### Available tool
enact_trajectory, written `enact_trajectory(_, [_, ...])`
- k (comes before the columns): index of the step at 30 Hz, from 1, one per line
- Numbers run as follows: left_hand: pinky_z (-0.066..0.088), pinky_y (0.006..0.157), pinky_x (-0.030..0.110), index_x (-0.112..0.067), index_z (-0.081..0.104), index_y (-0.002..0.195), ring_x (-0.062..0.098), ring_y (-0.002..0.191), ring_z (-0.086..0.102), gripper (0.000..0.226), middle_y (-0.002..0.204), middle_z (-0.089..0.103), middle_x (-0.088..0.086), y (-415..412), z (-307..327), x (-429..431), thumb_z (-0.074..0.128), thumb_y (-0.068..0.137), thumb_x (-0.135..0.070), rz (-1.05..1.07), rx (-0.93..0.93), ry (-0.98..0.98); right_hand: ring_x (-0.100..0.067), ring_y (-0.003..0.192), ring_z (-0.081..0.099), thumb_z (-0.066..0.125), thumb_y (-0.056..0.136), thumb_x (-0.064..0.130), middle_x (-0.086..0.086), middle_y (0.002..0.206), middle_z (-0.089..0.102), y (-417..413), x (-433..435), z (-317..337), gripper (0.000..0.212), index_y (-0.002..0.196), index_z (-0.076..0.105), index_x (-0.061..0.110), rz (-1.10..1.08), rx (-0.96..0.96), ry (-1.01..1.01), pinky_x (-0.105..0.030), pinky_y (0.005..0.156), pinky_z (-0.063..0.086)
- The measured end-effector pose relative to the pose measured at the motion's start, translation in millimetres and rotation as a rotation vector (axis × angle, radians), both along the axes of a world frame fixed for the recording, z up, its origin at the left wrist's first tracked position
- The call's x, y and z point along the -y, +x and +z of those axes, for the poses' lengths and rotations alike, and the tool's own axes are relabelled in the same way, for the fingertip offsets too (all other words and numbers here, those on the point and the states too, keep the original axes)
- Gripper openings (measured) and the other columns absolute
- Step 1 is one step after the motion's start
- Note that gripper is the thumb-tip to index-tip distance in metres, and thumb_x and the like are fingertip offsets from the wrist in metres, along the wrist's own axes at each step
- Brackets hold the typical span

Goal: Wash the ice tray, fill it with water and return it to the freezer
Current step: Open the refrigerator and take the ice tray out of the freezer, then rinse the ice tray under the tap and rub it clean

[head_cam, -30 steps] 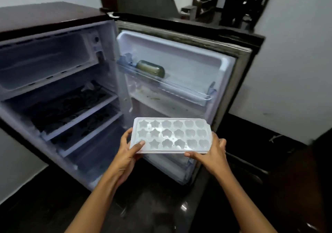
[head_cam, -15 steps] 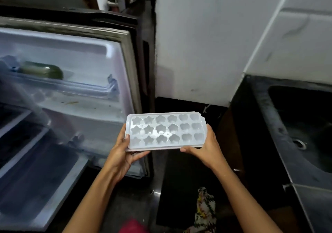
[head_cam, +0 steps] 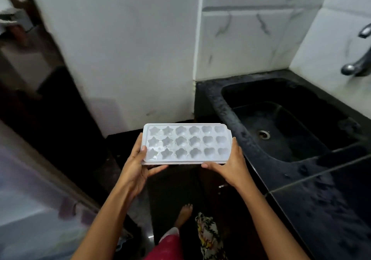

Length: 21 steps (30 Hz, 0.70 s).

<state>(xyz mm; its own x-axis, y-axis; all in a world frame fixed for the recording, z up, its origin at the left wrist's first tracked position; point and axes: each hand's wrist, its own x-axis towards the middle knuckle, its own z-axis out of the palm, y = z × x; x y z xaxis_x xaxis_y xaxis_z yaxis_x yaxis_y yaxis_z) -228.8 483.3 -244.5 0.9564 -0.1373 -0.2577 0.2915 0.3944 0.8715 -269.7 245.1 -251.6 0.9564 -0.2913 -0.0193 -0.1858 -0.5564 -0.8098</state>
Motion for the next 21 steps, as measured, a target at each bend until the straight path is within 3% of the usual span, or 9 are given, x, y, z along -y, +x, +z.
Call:
enact_trajectory(3, [0.059,0.061,0.039,-0.038,0.046,0.129,0.021,0.1,0.065,0.036,0.117,0.063,-0.007,40,4,33,0.034,0.1,-0.019,-0.09,-0.017,-0.013,-0.027,0.136,0.027,0.075,0.034,0.068,-0.007,0.146,0.03,13,23,2,0.139,0.147,0.014,0.014,-0.113,-0.013,-0.017,-0.051,0.109,0.03])
enact_trajectory(7, [0.059,0.06,0.038,-0.036,0.042,0.135,0.022,0.099,0.064,0.039,0.12,0.061,-0.003,96,10,79,0.035,0.1,-0.02,-0.225,-0.03,0.008,-0.026,0.136,0.027,0.069,0.032,0.073,-0.004,0.146,0.031,33,57,6,0.14,0.147,0.012,0.018,-0.262,-0.015,0.008,-0.053,0.108,0.031])
enact_trajectory(11, [0.058,0.062,0.036,-0.037,0.045,0.132,0.02,0.103,0.063,0.037,0.12,0.061,-0.004,147,16,123,0.035,0.101,-0.021,-0.349,-0.028,0.035,-0.02,0.13,0.036,0.075,0.033,0.072,0.002,0.136,0.041,52,83,15,0.13,0.142,0.023,0.024,-0.392,0.015,0.025,-0.053,0.104,0.037])
enact_trajectory(14, [0.057,0.059,0.033,-0.039,0.053,0.119,0.019,0.102,0.063,0.032,0.114,0.064,-0.005,180,18,160,0.036,0.101,-0.02,-0.425,-0.03,0.042,-0.022,0.133,0.034,0.072,0.032,0.08,0.002,0.14,0.039,66,105,13,0.136,0.144,0.02,0.023,-0.483,0.01,0.032,-0.053,0.103,0.039])
enact_trajectory(21, [0.058,0.053,0.034,-0.023,0.048,0.125,0.023,0.096,0.062,0.027,0.108,0.064,0.003,239,18,249,0.037,0.1,-0.02,-0.582,-0.084,0.051,-0.023,0.135,0.03,0.064,0.024,0.088,-0.003,0.145,0.034,90,151,13,0.147,0.145,0.02,0.017,-0.7,-0.011,0.048,-0.052,0.105,0.037])
